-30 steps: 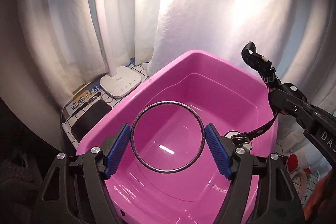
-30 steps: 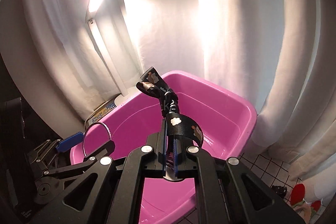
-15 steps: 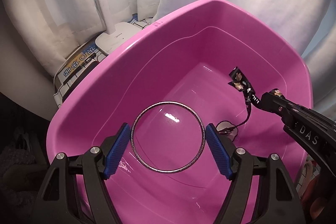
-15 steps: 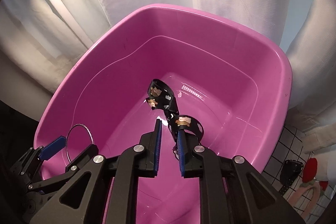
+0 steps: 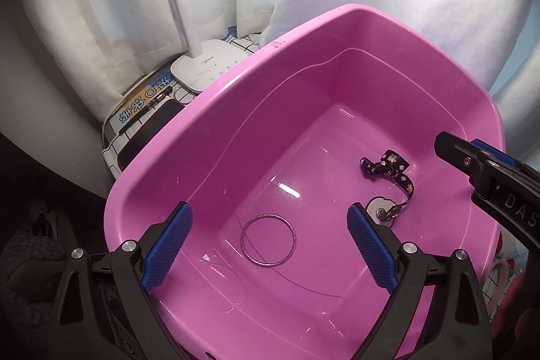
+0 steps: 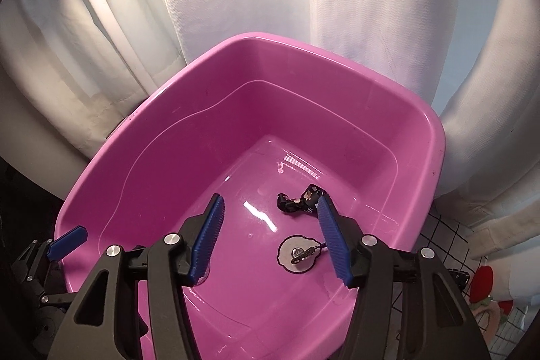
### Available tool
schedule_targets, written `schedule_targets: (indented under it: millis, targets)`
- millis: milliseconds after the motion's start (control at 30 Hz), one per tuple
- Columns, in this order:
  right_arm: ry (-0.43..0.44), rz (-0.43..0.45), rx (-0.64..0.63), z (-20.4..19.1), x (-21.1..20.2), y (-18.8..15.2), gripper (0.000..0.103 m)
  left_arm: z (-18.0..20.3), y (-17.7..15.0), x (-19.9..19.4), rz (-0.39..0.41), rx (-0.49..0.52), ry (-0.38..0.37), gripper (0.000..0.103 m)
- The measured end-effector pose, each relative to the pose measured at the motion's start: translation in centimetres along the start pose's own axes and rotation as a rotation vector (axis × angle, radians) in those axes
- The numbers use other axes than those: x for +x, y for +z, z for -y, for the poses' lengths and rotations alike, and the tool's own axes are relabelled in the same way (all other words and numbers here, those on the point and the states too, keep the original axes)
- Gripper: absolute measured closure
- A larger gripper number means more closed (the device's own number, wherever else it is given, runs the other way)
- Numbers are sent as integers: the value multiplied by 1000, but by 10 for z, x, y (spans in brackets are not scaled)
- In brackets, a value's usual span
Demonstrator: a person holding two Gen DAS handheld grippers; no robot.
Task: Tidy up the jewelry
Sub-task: 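Withdraw both tools from the tub back over the table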
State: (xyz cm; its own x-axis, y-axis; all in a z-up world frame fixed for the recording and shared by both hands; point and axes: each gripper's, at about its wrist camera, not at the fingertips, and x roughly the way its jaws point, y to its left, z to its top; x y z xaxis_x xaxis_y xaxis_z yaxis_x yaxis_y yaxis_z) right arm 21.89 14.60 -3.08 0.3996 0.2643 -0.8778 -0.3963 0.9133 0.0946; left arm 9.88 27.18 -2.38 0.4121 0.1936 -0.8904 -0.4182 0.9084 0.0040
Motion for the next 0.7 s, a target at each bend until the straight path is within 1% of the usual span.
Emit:
schedule_targets:
  millis: [100,333,467,700]
  targets:
    - [-15,23,-6,-6,-1,4,48,1,-3,-9,18,2,4,12]
    - [-74,77,-51,-8,-22,-5,48,5,-14,-32,70,13,2,10]
    - [-89,98,-67,-7,-31,-12,48,9,-20,-46,102,29,5,9]
    - [-91,132,-46,7,-52,-30,48,16,-35,-70,152,63,0,8]
